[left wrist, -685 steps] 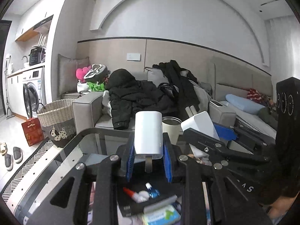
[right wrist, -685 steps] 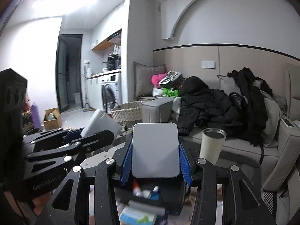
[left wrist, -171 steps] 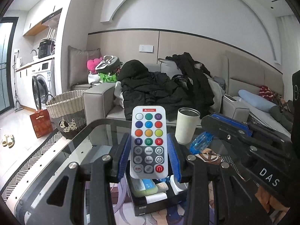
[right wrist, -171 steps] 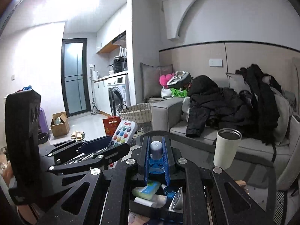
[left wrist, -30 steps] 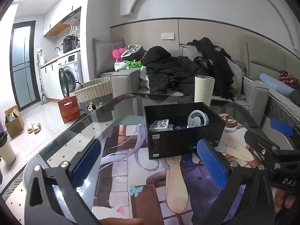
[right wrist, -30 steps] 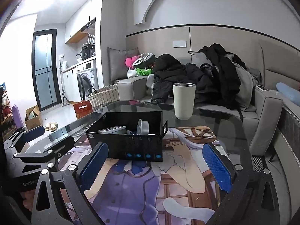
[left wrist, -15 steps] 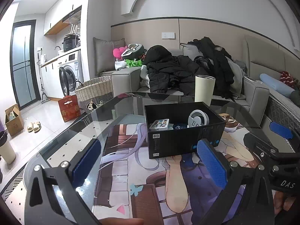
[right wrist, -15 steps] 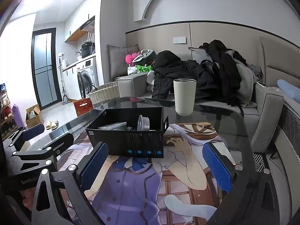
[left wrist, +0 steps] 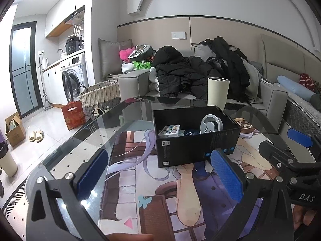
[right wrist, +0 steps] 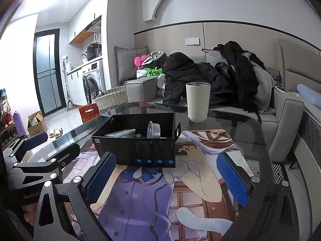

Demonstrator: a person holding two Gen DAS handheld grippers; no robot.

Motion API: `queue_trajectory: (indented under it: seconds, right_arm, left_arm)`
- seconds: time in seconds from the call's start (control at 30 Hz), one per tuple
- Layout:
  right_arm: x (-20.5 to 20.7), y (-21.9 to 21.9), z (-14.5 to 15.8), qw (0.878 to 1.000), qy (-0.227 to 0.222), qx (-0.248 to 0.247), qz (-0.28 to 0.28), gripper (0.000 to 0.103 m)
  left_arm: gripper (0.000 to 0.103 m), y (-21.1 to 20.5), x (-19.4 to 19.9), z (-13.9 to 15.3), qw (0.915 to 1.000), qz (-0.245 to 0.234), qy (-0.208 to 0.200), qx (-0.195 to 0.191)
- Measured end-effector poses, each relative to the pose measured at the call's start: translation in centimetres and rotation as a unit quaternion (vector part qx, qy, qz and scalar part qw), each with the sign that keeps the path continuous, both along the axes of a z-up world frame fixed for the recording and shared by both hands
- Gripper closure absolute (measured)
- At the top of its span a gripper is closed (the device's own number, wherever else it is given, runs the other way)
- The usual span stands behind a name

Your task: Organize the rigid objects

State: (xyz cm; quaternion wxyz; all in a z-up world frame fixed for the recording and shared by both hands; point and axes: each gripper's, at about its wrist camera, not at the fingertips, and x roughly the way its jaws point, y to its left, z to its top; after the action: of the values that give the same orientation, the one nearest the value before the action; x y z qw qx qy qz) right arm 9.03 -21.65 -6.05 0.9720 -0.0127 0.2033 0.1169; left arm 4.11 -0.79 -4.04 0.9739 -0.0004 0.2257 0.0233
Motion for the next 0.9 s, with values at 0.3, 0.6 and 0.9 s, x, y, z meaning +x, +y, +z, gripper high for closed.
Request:
queue_trajectory:
  seconds: [0.3, 0.6, 0.9]
  right_arm:
    - [0.02, 0.3, -0.47, 1.0, 0.003, -0.005, 0.002, 0.001]
    - [0.04, 0.27, -0.57, 1.0, 0.006, -0.006, 0.003, 0.001]
    - [0.04, 0.28, -0.54, 1.0, 0.006, -0.005, 0.004, 0.001]
  left_arm:
    - [0.0, -0.05, 0.1, -0.1, 1.0, -0.001, 0.002, -0.002]
    - [0.0, -0.08, 0.11, -0.23, 1.0, -0.003, 0.005, 0.0]
    - [0.0, -0.03, 0.03, -0.35, 1.0, -0.004, 0.003, -0.004]
